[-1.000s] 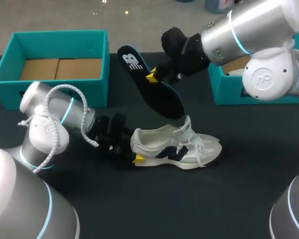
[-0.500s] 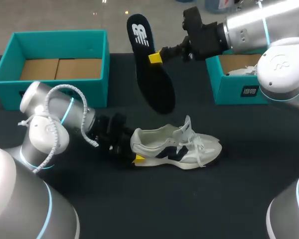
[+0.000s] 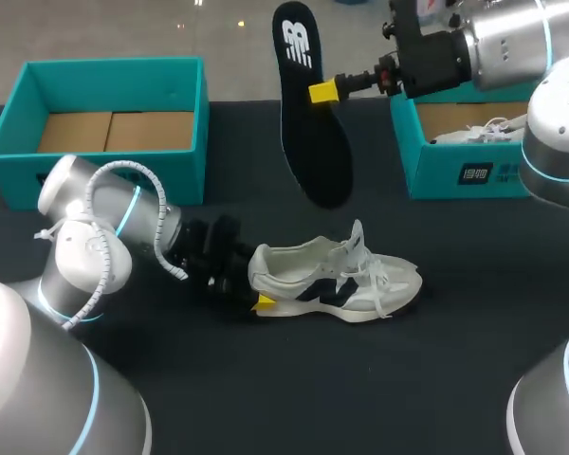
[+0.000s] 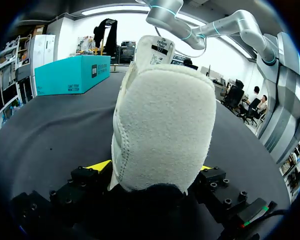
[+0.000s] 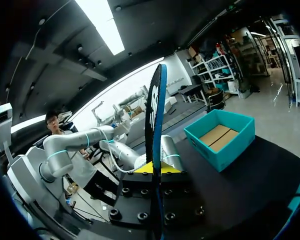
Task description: Take the shoe out of the shoebox, open the shoe tongue, remove and reinsert the insole, then place the shoe into the shoebox
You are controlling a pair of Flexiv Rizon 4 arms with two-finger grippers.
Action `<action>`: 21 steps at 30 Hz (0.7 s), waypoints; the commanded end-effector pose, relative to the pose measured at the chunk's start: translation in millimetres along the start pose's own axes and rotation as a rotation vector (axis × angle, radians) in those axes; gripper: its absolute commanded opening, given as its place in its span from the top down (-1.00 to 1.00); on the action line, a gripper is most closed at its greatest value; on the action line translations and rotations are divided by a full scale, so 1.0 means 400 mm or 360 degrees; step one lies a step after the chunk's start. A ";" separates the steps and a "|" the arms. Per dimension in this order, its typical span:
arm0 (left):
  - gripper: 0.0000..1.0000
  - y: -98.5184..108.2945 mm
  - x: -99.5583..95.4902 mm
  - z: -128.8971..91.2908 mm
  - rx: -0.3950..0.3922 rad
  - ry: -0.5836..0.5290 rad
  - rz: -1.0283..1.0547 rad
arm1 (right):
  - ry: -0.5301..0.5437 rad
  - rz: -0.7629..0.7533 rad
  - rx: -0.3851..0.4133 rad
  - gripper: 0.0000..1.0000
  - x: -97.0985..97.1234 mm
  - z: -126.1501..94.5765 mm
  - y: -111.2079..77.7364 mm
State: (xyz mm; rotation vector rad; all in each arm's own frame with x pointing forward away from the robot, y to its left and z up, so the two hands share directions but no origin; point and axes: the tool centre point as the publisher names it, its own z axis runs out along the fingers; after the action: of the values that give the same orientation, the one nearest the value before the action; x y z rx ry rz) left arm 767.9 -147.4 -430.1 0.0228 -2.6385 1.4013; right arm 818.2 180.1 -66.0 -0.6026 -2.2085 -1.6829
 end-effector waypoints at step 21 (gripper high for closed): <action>1.00 0.004 -0.003 0.003 -0.0002 0.0000 -0.0001 | -0.0094 0.0008 -0.0054 1.00 0.032 -0.042 -0.009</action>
State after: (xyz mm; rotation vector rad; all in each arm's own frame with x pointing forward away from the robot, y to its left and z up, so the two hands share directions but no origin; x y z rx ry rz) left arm 767.9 -147.4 -430.1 0.0228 -2.6385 1.4013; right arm 803.8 163.4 -57.7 -0.6751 -2.2212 -1.7247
